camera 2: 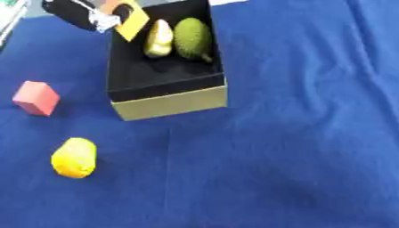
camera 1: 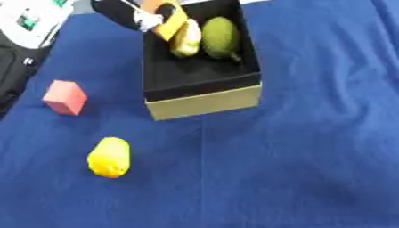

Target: Pick up objects on the table and place them in the box.

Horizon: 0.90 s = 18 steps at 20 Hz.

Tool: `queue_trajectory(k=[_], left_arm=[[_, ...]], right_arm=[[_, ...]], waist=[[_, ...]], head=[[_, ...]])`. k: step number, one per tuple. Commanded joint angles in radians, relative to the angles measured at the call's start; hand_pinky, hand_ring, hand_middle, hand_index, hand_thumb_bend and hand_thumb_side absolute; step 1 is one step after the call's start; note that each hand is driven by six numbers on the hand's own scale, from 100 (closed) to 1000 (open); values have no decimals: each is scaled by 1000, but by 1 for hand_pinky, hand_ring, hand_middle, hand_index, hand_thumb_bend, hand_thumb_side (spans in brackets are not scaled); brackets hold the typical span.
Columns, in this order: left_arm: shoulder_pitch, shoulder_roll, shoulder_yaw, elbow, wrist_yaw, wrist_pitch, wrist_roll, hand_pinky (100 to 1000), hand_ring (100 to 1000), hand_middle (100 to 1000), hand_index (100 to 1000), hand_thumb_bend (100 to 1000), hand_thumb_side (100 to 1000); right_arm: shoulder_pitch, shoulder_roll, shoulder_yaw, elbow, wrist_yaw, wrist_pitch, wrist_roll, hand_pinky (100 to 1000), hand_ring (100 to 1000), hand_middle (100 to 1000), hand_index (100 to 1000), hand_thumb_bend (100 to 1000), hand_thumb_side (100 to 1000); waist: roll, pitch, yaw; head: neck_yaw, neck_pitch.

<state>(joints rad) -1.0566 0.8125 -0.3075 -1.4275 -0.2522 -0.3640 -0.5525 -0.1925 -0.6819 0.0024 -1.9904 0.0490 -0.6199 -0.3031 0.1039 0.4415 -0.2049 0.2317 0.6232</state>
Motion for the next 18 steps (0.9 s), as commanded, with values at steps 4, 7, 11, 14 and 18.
queue_trajectory(k=[4, 7, 11, 14, 18], left_arm=[[-10, -15, -21, 10, 14, 2, -36, 779, 592, 524, 738, 100, 100], [-6, -30, -28, 28, 16, 7, -46, 790, 610, 545, 760, 100, 100], [-3, -48, -34, 50, 21, 3, -39, 870, 782, 741, 882, 101, 330], [-3, -43, -22, 53, 23, -3, -8, 890, 825, 794, 906, 163, 381], [8, -20, -8, 44, 14, 1, 32, 895, 830, 793, 915, 201, 406]], right_arm=[[-18, -6, -18, -10, -39, 8, 25, 773, 786, 738, 828, 100, 523], [-23, 0, -17, -10, -49, 13, 32, 772, 786, 738, 827, 100, 523], [-29, 9, -13, -10, -61, 25, 45, 771, 785, 737, 826, 100, 523], [-26, 15, -13, -10, -65, 31, 50, 770, 785, 737, 826, 100, 524], [-14, 19, -15, -10, -66, 38, 51, 770, 785, 737, 826, 100, 524]], waist=[[-1, -12, -6], [-1, -9, -4], [-3, -5, -3], [-5, -6, 1], [-7, -12, 13]], head=[[3, -7], [2, -2], [3, 2], [1, 7], [-8, 16]])
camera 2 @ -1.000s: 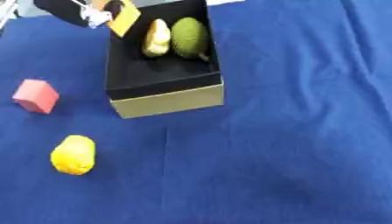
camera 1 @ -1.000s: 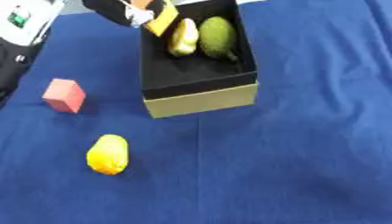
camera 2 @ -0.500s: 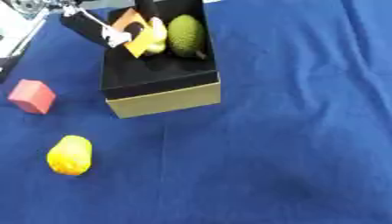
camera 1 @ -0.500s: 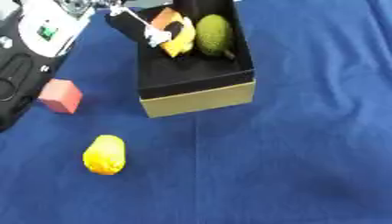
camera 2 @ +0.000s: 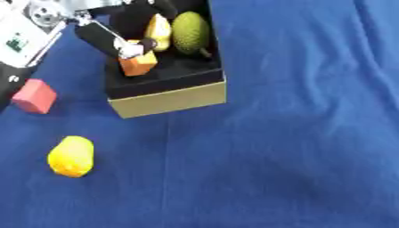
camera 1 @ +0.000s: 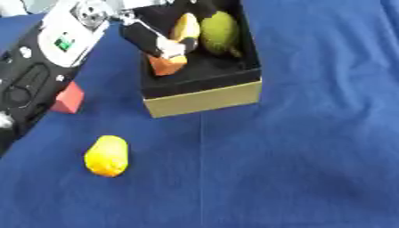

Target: Pick up objects on the table and place them in the box.

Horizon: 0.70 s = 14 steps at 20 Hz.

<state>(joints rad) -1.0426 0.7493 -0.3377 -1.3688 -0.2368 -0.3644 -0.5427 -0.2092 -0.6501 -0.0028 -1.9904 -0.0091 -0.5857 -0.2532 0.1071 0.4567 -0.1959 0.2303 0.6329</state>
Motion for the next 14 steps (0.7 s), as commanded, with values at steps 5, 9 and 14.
queue_trajectory(k=[5, 9, 14], left_arm=[[58, 125, 52, -46, 3, 20, 52, 868, 783, 733, 866, 229, 264], [149, 217, 84, -78, -30, 35, 62, 858, 781, 729, 854, 289, 254], [273, 341, 126, -143, -22, 59, 83, 863, 795, 748, 863, 320, 272]], right_arm=[[43, -17, -21, -10, 6, 5, -11, 771, 786, 738, 826, 100, 524], [94, -13, -40, -10, 46, 4, -46, 771, 786, 738, 826, 100, 524], [120, -3, -39, -10, 95, 4, -89, 772, 787, 738, 826, 100, 524]], waist=[[-17, -50, 54], [-21, -62, 125], [-34, -65, 171]], head=[[-42, 33], [-102, 50], [-142, 50]])
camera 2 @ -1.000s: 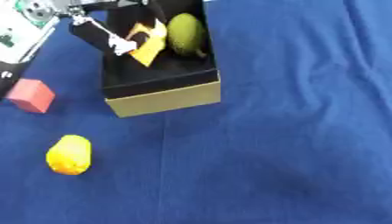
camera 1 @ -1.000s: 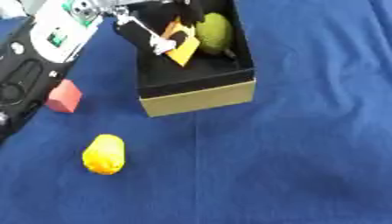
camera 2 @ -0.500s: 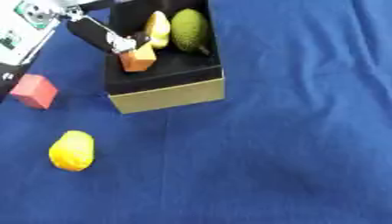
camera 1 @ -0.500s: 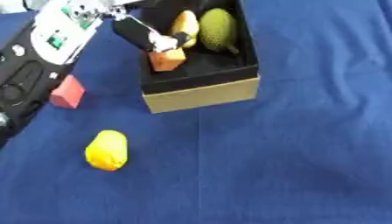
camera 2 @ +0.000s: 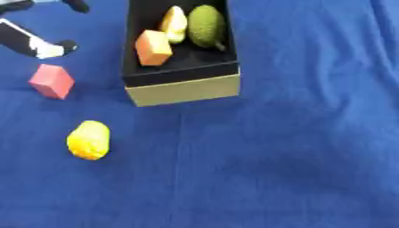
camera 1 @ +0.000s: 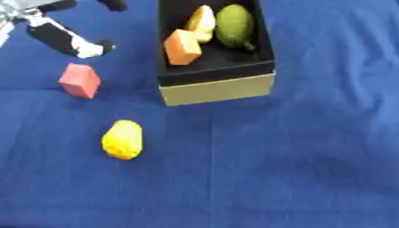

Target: Pick up objects on the table and place them in the box.

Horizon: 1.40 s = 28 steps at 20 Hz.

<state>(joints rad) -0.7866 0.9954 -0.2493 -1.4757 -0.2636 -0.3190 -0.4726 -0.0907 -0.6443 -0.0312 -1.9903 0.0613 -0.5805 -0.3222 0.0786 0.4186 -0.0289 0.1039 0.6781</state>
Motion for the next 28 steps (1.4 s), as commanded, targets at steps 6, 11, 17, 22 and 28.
queue_trajectory(k=[6, 11, 17, 22, 28], left_arm=[[165, 164, 89, -54, -14, 57, -1, 877, 832, 787, 884, 449, 305], [268, 158, 134, -34, -86, 74, 22, 876, 832, 786, 882, 478, 308], [240, 120, 137, 57, -171, 66, 59, 878, 849, 806, 889, 578, 234], [198, 90, 143, 118, -231, 50, 104, 880, 852, 816, 899, 573, 204], [160, 70, 136, 135, -223, 24, 100, 882, 848, 810, 893, 542, 199]], right_arm=[[-3, 5, 3, -10, 46, -2, -39, 772, 786, 738, 825, 100, 524], [-12, 21, 13, -10, 45, 1, -34, 771, 786, 737, 825, 100, 524], [-22, 43, 25, -10, 46, 14, -26, 769, 785, 736, 823, 100, 525], [-25, 62, 35, -10, 58, 24, -25, 768, 784, 735, 822, 100, 525], [-30, 74, 44, -10, 72, 33, -31, 767, 784, 735, 821, 100, 525]], waist=[[-25, -25, -7], [-29, -17, -29], [-29, 0, -42], [-29, 13, -45], [-28, 26, -46]], head=[[-2, -13], [27, -26], [45, -42], [52, -50], [51, -58]])
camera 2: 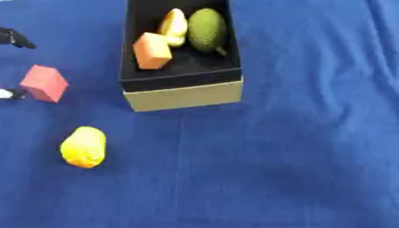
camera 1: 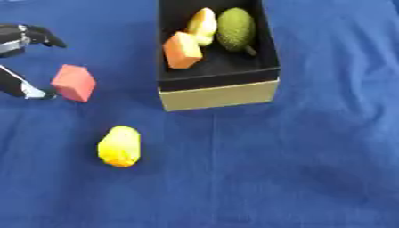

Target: Pick up objects on the table and place them in the box.

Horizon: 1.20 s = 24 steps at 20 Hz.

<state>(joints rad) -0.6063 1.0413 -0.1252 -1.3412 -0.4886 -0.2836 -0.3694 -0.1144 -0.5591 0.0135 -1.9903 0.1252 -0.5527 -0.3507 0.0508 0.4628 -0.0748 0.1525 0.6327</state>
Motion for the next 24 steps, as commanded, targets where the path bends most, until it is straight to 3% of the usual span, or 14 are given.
queue_trajectory(k=[1, 11, 14, 18, 21, 24], left_arm=[[-24, 22, 9, 2, 5, -15, -10, 882, 847, 807, 891, 534, 199], [-57, -4, -18, 19, 30, -34, -135, 869, 831, 778, 868, 487, 139], [-69, -18, -26, 34, 27, -31, -167, 857, 807, 742, 839, 386, 100], [-83, -30, -28, 43, 39, -25, -166, 813, 712, 617, 743, 187, 100], [-93, -33, -28, 35, 48, -24, -153, 787, 655, 557, 684, 105, 100], [-111, -31, -22, -7, 89, -27, -149, 786, 642, 554, 686, 100, 100]], right_arm=[[-7, -10, 0, -10, 10, 6, -4, 767, 784, 735, 821, 100, 525], [-15, 3, 4, -10, 13, 15, -17, 768, 782, 736, 821, 100, 527], [-18, 9, 5, -10, 11, 17, -18, 769, 783, 732, 822, 100, 527], [-19, 16, 7, -10, 10, 24, -17, 771, 784, 731, 824, 100, 528], [-19, 17, 8, -10, 9, 27, -16, 771, 784, 730, 824, 100, 527], [-14, 18, 8, -10, 11, 28, -16, 772, 785, 731, 824, 100, 527]], waist=[[0, -17, -2], [4, -4, -11], [5, 0, -15], [6, 2, -16], [7, 2, -15], [8, -1, -14]], head=[[2, -15], [4, -25], [5, -27], [5, -25], [4, -24], [0, -20]])
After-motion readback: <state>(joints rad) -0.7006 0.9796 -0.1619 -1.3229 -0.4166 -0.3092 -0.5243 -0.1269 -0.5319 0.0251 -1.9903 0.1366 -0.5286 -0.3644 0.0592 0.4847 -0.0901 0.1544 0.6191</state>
